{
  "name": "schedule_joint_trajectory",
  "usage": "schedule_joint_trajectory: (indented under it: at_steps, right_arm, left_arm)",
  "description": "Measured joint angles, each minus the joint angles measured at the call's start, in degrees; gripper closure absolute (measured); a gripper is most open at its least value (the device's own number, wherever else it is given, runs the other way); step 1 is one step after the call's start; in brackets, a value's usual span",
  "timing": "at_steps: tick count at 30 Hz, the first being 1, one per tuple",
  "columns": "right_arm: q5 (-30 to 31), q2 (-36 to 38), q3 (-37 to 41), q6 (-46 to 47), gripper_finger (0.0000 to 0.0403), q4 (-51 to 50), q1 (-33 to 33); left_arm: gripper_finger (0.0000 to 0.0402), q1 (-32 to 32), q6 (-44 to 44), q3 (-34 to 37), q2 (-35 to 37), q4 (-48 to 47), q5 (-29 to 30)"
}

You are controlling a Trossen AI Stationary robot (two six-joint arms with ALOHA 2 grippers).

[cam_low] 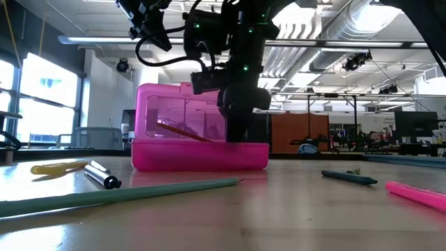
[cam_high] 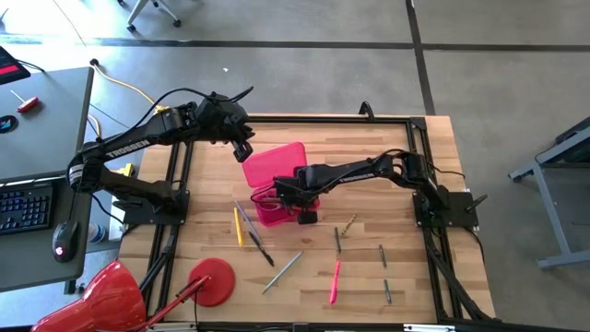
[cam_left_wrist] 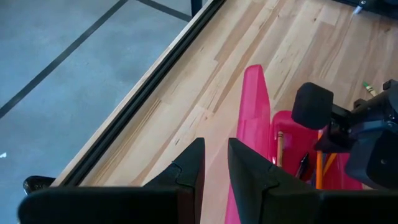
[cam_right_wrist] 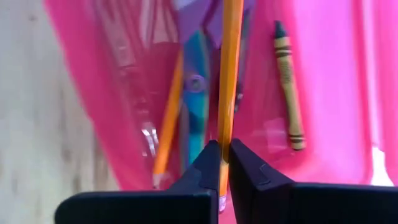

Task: Pick & place school supplies into a supply box
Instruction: Put the yellow pencil into the pink supply box, then put the green crayon into the pink supply box

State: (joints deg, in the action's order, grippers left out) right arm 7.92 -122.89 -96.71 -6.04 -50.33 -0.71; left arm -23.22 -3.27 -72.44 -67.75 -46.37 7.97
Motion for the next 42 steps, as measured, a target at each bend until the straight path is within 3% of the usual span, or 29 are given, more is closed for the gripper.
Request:
schedule_joint_trajectory:
  at_steps: [8, 16, 23, 27, 31, 35, 42]
  right_arm:
    - [2.09, 0.00, 0.00, -0.53, 0.0339, -0.31, 0.02]
    - [8.70, 1.81, 0.02, 2.50, 0.0290, -4.70, 0.64]
    - [8.29, 8.01, 0.02, 9.78, 0.0290, -19.50, 5.46]
    - [2.45, 10.03, 0.12, 9.97, 0.0290, -24.16, 9.20]
    - [0.05, 12.30, 4.30, 7.83, 0.0290, -19.83, 13.25]
    - [-0.16, 16.95, 14.87, 5.27, 0.0290, -11.77, 15.99]
    - [-2.08, 29.93, 37.09, 0.45, 0.0290, 14.30, 16.08]
  left_arm:
    - [0.0300, 0.00, -0.04, 0.00, 0.00, 0.00, -0.01]
    - [0.0300, -0.02, -0.02, 0.00, 0.00, 0.00, -0.02]
    - [0.0300, 0.00, -0.02, 0.00, 0.00, -0.02, -0.02]
    - [0.0300, -0.01, -0.02, 0.00, 0.00, 0.00, 0.01]
    - [0.0300, -0.02, -0.02, 0.00, 0.00, 0.04, 0.04]
    - [0.0300, 0.00, -0.02, 0.00, 0.00, 0.02, 0.04]
    - [0.0300, -0.01, -0.51, 0.00, 0.00, 0.08, 0.07]
